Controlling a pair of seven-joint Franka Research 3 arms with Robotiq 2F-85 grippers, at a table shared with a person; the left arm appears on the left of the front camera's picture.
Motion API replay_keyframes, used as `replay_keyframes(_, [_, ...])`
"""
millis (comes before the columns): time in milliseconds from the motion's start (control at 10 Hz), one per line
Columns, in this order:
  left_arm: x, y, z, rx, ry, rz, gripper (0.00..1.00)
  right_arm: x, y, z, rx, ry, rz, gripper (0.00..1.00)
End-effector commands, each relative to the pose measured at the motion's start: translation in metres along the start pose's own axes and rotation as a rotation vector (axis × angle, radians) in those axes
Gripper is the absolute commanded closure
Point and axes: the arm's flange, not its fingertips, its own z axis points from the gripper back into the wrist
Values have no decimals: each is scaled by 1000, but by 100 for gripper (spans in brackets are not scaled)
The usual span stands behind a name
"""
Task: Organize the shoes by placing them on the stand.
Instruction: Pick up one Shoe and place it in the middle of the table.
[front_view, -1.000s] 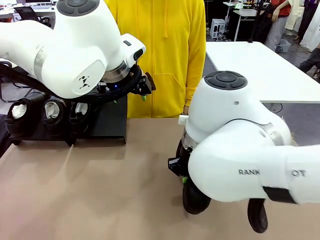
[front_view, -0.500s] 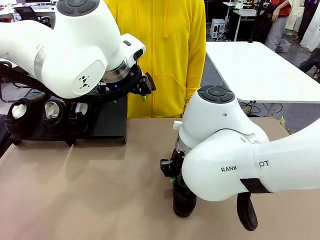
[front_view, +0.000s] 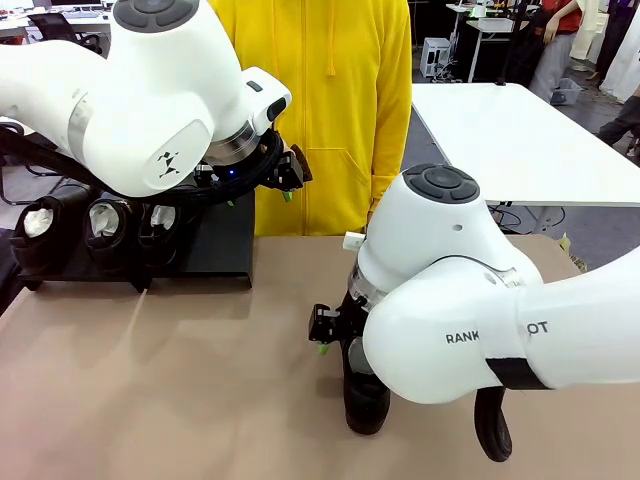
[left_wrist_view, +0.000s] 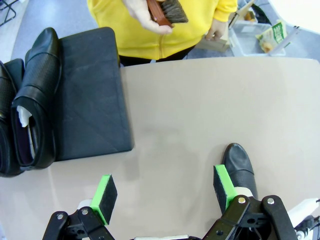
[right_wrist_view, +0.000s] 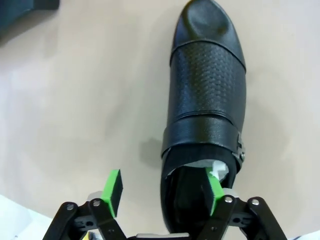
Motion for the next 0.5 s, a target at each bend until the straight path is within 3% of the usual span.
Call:
replay_keyframes(0, [0, -1, 1, 10, -16, -6, 0, -15, -18, 26, 96, -6, 32, 0])
replay_keyframes(100, [0, -1, 1, 10, -16, -6, 0, -25, -29, 44, 92, -9, 52, 0])
replay_keyframes(200, [0, -1, 1, 10, -16, -6, 0, -4, 0, 9, 32, -5, 6, 0])
replay_keyframes(400, [0, -1, 1, 10, -16, -6, 0, -4, 0, 9, 32, -5, 6, 0])
